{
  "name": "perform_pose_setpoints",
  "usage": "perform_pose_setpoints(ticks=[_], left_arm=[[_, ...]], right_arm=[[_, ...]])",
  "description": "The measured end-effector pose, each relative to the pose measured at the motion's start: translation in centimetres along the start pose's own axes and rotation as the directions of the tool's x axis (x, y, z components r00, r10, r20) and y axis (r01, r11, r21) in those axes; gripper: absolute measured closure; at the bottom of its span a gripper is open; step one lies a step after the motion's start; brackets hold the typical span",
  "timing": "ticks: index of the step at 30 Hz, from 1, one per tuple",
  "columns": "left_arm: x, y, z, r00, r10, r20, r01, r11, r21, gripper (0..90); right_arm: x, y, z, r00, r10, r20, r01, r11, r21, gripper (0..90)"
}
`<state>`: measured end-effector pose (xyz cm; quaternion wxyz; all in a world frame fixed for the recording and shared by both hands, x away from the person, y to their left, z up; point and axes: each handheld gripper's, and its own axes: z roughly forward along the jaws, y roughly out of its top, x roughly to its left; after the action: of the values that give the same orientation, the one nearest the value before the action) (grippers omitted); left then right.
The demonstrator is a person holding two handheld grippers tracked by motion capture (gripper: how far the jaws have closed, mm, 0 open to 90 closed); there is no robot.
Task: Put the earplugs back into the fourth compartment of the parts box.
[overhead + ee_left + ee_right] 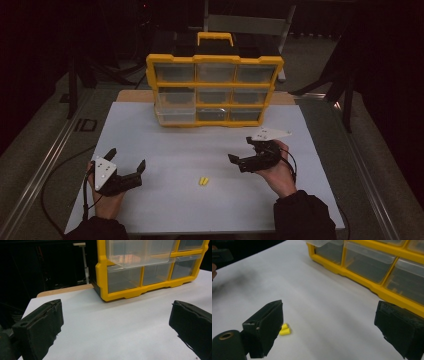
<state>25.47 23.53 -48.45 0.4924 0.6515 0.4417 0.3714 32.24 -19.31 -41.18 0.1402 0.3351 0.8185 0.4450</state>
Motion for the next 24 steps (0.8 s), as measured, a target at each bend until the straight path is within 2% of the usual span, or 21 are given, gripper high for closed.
perform_pose_setpoints(ticks=[9,14,21,24], left_arm=[[0.1,0.0,-0.1,1.0,-0.002,-0.009,0.002,1.0,-0.004,0.3],[0.1,0.0,-0.1,1.0,-0.005,-0.006,0.005,1.0,-0.004,0.3],[0.1,0.0,0.0,1.0,0.001,-0.005,-0.001,1.0,0.0,0.3],[0.0,0.0,0.0,1.0,0.002,-0.005,-0.002,1.0,0.001,0.3]], right_arm=[[0.0,0.4,1.5,0.9998,-0.011,-0.018,0.012,0.997,0.07,8.5],[0.2,0.3,2.5,0.9992,-0.034,-0.02,0.036,0.994,0.107,8.5],[0.6,0.2,3.7,0.9967,-0.076,-0.028,0.079,0.986,0.145,8.4],[0.8,0.2,4.1,0.9967,-0.07,-0.04,0.075,0.987,0.141,8.4]])
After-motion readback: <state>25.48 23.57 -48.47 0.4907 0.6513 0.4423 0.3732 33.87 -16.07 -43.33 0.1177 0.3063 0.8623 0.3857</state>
